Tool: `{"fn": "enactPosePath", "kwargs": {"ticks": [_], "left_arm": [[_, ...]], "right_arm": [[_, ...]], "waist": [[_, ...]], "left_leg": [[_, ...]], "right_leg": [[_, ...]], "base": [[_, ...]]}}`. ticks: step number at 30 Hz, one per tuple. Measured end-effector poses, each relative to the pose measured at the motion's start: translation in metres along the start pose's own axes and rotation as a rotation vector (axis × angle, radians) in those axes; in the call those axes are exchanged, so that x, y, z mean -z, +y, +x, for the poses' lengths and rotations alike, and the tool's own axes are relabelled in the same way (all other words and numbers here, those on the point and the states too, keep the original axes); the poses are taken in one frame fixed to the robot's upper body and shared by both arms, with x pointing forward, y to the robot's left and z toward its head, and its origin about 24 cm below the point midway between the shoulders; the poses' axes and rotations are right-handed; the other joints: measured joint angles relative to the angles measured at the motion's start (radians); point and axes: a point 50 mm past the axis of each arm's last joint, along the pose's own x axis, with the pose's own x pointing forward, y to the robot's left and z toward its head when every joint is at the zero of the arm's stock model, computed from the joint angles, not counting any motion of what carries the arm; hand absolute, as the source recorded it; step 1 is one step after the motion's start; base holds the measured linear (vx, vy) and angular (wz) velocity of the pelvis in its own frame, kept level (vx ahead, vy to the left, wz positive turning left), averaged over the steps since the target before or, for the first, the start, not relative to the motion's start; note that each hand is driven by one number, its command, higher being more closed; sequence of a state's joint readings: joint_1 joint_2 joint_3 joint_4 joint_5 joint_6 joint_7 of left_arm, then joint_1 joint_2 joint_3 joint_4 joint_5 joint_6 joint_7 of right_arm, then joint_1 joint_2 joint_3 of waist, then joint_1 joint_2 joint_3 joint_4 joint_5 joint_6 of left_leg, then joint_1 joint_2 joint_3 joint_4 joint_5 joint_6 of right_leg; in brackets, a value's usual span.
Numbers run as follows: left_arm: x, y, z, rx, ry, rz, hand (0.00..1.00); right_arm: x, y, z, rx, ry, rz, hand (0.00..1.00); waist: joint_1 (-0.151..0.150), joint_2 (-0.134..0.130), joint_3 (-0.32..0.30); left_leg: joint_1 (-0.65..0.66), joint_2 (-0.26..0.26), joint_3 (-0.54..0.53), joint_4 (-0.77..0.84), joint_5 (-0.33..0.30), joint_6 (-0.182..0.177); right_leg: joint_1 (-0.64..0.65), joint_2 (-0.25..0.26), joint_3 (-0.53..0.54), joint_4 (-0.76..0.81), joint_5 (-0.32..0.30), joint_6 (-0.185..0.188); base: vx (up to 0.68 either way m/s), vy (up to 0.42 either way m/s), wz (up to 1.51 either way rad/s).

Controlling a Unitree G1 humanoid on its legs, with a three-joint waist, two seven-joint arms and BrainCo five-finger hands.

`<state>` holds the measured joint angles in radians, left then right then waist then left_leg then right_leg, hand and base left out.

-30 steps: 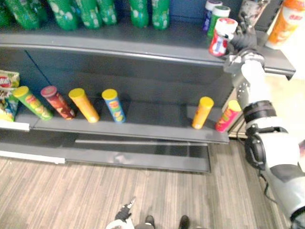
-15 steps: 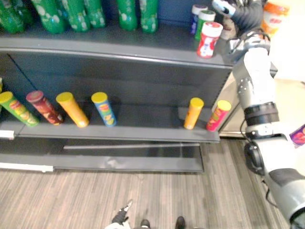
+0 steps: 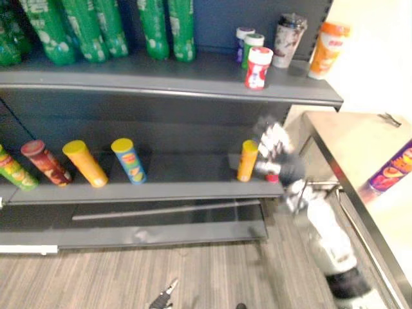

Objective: Put the gum and the chips on the shelf.

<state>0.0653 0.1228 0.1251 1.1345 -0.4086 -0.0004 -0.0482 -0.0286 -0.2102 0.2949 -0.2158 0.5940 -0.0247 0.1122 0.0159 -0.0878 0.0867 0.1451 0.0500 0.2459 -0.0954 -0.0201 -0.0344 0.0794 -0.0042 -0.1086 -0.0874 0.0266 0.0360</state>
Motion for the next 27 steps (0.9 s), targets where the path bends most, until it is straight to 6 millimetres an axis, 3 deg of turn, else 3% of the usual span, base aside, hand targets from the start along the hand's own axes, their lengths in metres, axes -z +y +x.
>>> {"fn": "enactPosePath", "kwargs": {"ticks": [3, 4, 7, 10, 12, 16, 18, 25, 27], "left_arm": [[0.004, 0.000, -0.001, 0.003, 0.003, -0.004, 0.00], [0.005, 0.000, -0.001, 0.009, 0.003, -0.009, 0.00], [0.008, -0.001, -0.002, 0.012, 0.001, -0.040, 0.00], [0.010, -0.003, -0.002, 0.014, 0.000, -0.048, 0.00], [0.013, -0.005, -0.002, 0.016, -0.006, -0.054, 0.00], [0.016, -0.007, -0.003, 0.016, -0.015, -0.063, 0.00], [0.018, -0.006, -0.004, 0.003, -0.018, -0.072, 0.00], [0.017, -0.007, -0.005, 0.008, -0.039, -0.070, 0.00], [0.017, -0.007, -0.005, 0.008, -0.039, -0.073, 0.00]], "right_arm": [[0.043, -0.004, -0.030, 0.070, 0.175, 0.092, 0.00], [0.066, -0.010, -0.047, 0.121, 0.266, 0.126, 0.00], [0.109, -0.028, -0.082, 0.279, 0.427, 0.215, 0.00], [0.136, -0.042, -0.112, 0.406, 0.566, 0.225, 0.00], [0.156, -0.054, -0.144, 0.506, 0.668, 0.254, 0.00], [0.174, -0.067, -0.194, 0.672, 0.813, 0.268, 0.00], [0.177, -0.070, -0.208, 0.759, 0.820, 0.279, 0.00], [0.176, -0.079, -0.255, 1.034, 0.879, 0.231, 0.00], [0.177, -0.078, -0.260, 1.069, 0.878, 0.240, 0.00]], "waist": [[-0.016, 0.011, -0.004], [-0.016, 0.021, -0.009], [-0.017, 0.028, -0.013], [-0.018, 0.040, -0.018], [-0.018, 0.053, -0.019], [-0.027, 0.068, -0.018], [-0.039, 0.071, -0.016], [-0.040, 0.079, -0.004], [-0.041, 0.081, 0.000]], "left_leg": [[0.005, -0.003, -0.013, 0.000, 0.000, -0.001], [0.006, -0.004, -0.014, 0.000, -0.001, -0.001], [0.011, -0.004, -0.020, 0.000, -0.002, -0.002], [0.014, -0.005, -0.022, 0.000, -0.005, -0.007], [0.015, -0.005, -0.022, 0.000, -0.007, -0.010], [0.018, -0.004, -0.014, 0.000, -0.007, -0.011], [0.024, -0.003, -0.010, 0.000, -0.008, -0.012], [0.046, 0.001, 0.018, 0.000, -0.024, -0.022], [0.047, 0.003, 0.021, 0.000, -0.026, -0.024]], "right_leg": [[0.014, -0.004, -0.014, -0.004, -0.001, 0.001], [0.014, -0.005, -0.016, -0.005, -0.001, 0.001], [0.024, -0.006, -0.022, -0.008, -0.002, 0.001], [0.030, -0.006, -0.023, -0.014, -0.002, 0.001], [0.031, -0.006, -0.023, -0.015, -0.002, 0.001], [0.031, -0.005, -0.018, -0.014, -0.002, 0.001], [0.034, -0.004, -0.011, -0.014, -0.002, 0.001], [0.047, 0.002, 0.012, -0.016, -0.004, -0.002], [0.047, 0.004, 0.015, -0.016, -0.004, -0.003]], "base": [[0.01, -0.003, 0.12], [0.00, 0.000, 0.08], [-0.01, -0.009, 0.06], [-0.01, -0.004, 0.02], [0.00, 0.000, 0.00], [0.00, -0.003, -0.03], [0.01, -0.005, -0.12], [0.00, -0.004, -0.10], [0.02, -0.012, -0.06]]}}
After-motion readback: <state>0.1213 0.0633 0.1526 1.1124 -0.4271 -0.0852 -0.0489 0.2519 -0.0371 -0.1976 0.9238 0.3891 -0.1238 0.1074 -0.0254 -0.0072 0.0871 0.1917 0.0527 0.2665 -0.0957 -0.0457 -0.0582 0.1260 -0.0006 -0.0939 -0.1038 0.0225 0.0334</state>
